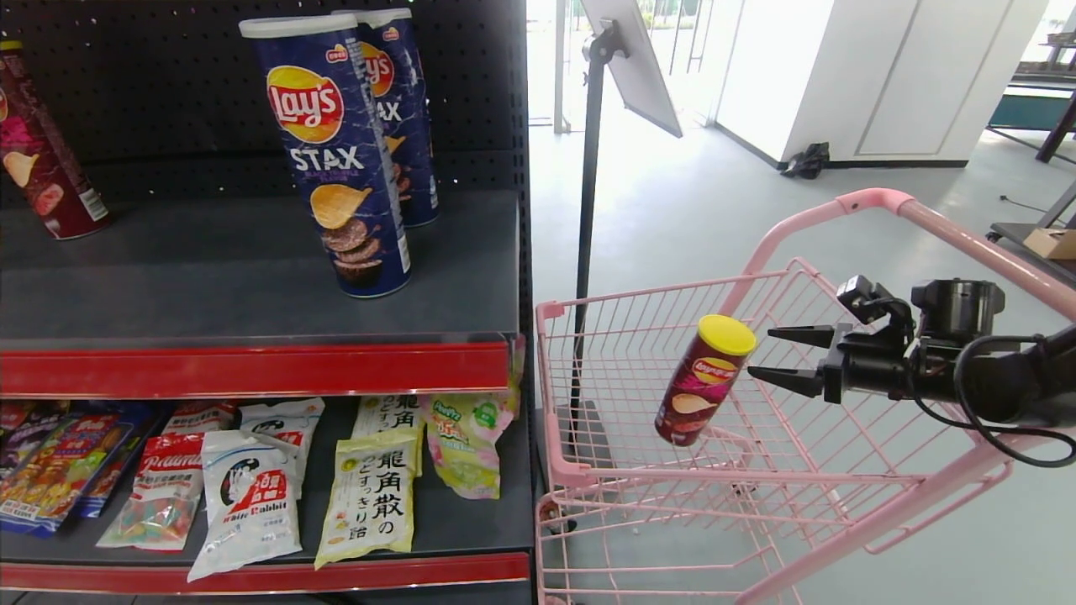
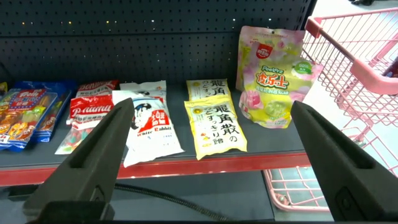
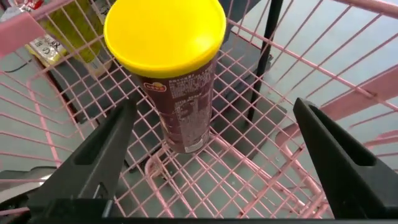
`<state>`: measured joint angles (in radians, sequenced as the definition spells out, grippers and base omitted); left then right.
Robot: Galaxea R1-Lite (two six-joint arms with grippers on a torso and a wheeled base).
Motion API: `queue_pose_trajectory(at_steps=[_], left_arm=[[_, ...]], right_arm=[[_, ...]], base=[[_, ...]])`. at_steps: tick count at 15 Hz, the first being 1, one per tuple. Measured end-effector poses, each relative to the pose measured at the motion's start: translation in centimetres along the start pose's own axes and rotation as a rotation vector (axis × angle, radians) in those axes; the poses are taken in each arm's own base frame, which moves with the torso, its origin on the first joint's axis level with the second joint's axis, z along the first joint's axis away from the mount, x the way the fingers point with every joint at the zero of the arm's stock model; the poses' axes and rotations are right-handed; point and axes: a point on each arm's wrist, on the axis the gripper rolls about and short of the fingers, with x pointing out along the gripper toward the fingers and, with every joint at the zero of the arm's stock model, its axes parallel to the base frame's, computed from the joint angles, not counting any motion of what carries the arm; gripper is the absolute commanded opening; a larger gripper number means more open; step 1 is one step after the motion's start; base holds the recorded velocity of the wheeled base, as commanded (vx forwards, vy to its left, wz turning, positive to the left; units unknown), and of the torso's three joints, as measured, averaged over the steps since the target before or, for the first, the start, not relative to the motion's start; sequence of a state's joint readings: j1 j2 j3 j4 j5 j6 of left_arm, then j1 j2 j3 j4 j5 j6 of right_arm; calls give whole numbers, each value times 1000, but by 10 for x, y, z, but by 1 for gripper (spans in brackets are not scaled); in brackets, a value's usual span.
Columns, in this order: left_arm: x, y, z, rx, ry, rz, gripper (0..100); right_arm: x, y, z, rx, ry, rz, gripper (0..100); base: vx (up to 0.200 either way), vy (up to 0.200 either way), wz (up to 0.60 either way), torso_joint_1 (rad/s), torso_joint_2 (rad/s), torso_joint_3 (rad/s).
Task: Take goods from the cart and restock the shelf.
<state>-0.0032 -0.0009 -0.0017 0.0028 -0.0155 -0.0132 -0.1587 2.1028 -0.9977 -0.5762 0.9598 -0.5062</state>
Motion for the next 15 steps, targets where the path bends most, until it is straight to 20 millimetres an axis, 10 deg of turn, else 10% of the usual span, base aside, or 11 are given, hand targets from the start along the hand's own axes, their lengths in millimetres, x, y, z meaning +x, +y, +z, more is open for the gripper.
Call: queue_pose_trajectory(at_steps=[15], left_arm=[[0,0,0,0,0,0,100]], right_arm=[[73,18,-13,16,22,168,100]], base=[[0,0,0,0,0,0]])
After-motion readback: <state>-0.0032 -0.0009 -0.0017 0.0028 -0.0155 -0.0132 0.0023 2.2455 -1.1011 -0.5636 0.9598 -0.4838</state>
